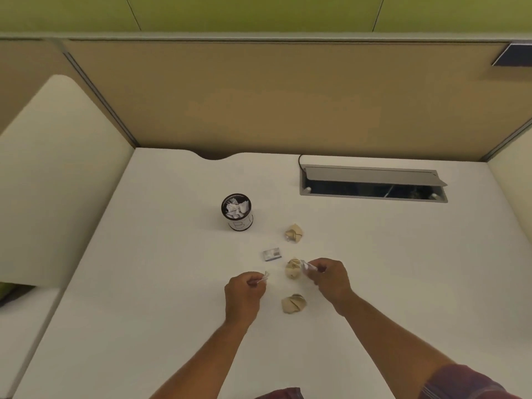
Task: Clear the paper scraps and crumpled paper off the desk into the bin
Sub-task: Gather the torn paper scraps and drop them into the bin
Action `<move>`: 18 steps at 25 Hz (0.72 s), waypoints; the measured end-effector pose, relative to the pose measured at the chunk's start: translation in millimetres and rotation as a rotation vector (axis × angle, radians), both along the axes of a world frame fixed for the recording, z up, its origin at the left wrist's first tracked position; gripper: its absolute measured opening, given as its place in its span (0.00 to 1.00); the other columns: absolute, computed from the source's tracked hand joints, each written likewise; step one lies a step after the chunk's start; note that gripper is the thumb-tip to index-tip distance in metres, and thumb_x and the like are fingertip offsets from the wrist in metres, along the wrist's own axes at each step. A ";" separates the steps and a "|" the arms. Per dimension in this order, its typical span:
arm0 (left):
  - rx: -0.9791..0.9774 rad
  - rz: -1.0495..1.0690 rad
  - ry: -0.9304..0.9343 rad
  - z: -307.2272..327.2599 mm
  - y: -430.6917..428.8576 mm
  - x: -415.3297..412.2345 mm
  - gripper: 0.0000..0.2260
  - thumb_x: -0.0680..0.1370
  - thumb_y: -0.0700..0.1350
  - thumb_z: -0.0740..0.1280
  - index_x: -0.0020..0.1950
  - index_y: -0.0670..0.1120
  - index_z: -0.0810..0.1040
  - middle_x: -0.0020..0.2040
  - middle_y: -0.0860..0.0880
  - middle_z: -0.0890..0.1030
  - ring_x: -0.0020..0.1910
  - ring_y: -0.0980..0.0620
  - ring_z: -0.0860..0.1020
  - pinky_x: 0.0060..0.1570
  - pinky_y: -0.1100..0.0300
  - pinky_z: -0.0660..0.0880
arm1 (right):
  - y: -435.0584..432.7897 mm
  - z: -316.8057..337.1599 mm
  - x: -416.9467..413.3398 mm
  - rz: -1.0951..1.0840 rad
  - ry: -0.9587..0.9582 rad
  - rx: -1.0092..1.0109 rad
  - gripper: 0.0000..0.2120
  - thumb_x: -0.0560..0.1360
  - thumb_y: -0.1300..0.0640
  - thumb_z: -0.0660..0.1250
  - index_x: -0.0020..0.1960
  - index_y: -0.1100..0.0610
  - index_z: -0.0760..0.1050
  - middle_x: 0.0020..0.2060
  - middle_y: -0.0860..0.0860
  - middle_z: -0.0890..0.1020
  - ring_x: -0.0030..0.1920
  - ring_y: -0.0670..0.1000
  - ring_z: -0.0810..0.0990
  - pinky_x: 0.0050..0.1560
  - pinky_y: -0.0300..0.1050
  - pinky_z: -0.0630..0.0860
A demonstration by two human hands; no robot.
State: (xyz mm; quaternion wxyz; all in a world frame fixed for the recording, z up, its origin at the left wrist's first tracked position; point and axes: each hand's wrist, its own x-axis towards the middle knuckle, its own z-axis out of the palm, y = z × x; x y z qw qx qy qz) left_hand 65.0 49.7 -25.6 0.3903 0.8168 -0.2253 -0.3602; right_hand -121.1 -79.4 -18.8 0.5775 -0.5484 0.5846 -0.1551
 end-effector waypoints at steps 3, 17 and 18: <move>-0.056 0.110 -0.030 6.9 -15.0 51.1 0.04 0.74 0.42 0.74 0.46 0.49 0.88 0.38 0.55 0.87 0.39 0.62 0.83 0.44 0.60 0.80 | -13.6 11.6 67.9 0.090 0.007 -0.100 0.08 0.74 0.50 0.76 0.40 0.54 0.85 0.33 0.46 0.82 0.33 0.47 0.76 0.36 0.40 0.72; -0.212 0.123 -0.159 11.3 -96.2 185.8 0.05 0.74 0.42 0.74 0.49 0.47 0.88 0.40 0.55 0.86 0.43 0.54 0.85 0.50 0.58 0.82 | -92.1 12.8 248.9 0.407 0.363 -0.444 0.05 0.72 0.56 0.73 0.47 0.54 0.83 0.43 0.52 0.84 0.45 0.54 0.81 0.47 0.50 0.80; -0.210 0.099 -0.175 11.3 -98.7 186.8 0.05 0.74 0.42 0.74 0.49 0.47 0.88 0.40 0.54 0.86 0.43 0.53 0.85 0.50 0.57 0.82 | -92.3 11.5 245.9 0.399 0.342 -0.458 0.06 0.72 0.57 0.73 0.48 0.55 0.83 0.43 0.52 0.84 0.45 0.54 0.81 0.45 0.48 0.79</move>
